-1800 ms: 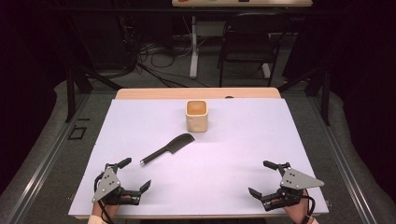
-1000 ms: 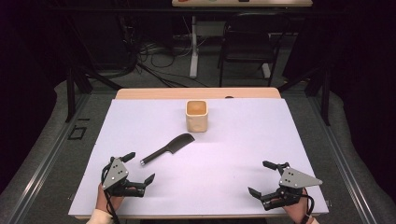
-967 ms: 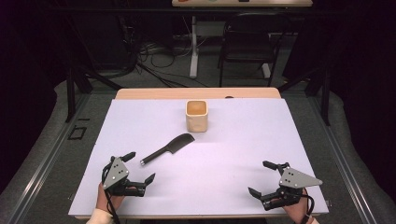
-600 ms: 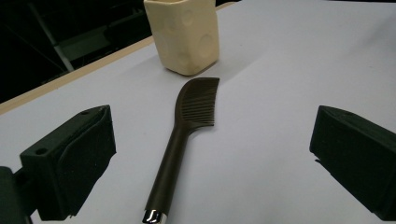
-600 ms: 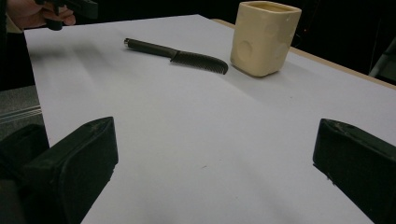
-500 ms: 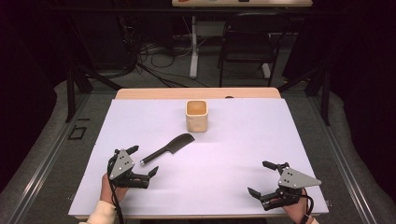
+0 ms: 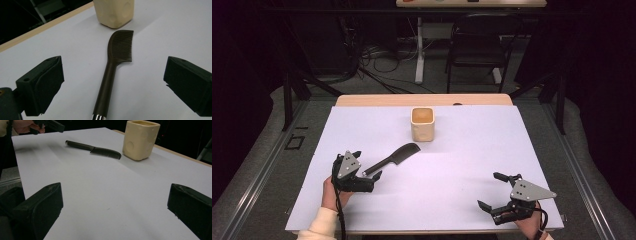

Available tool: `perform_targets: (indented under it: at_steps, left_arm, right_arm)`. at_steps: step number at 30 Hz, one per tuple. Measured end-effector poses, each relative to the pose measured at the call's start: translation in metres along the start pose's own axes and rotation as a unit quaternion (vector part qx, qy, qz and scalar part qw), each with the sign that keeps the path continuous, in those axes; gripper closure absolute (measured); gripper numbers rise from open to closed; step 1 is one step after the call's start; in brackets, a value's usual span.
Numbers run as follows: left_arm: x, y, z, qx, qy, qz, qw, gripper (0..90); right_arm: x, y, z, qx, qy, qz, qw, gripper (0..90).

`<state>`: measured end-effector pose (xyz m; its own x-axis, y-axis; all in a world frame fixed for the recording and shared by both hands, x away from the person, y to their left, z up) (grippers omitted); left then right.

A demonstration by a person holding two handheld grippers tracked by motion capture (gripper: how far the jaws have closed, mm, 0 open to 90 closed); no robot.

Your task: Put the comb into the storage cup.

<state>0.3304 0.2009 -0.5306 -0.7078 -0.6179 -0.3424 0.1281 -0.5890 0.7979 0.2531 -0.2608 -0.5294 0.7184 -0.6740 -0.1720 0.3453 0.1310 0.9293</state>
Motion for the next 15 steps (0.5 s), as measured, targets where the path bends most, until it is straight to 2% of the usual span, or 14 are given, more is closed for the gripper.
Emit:
perform_targets:
  at_steps: [7, 15]
  left_arm:
    - [-0.007, 0.004, -0.009, -0.020, -0.006, 0.005, 0.9998, 3.4]
    - [-0.013, 0.006, -0.014, -0.027, -0.019, 0.016, 0.9993, 1.1]
  right_arm:
    - [0.001, 0.000, 0.000, 0.002, 0.000, 0.000, 1.0000, 0.0]
    - [0.001, 0.000, -0.001, 0.000, -0.004, 0.001, 1.0000, 0.0]
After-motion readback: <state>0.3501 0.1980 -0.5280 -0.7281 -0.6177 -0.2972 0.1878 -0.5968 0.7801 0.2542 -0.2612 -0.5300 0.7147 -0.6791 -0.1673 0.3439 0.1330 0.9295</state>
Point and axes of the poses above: each handheld gripper's, and its own axes: z roughly backward along the jaws, y roughly out of its top, x roughly to its right, the point moved 2 cm from there along -z, roughly forward along the jaws, and after that the axes turned 14 degrees about -z, right-handed, at the moved point
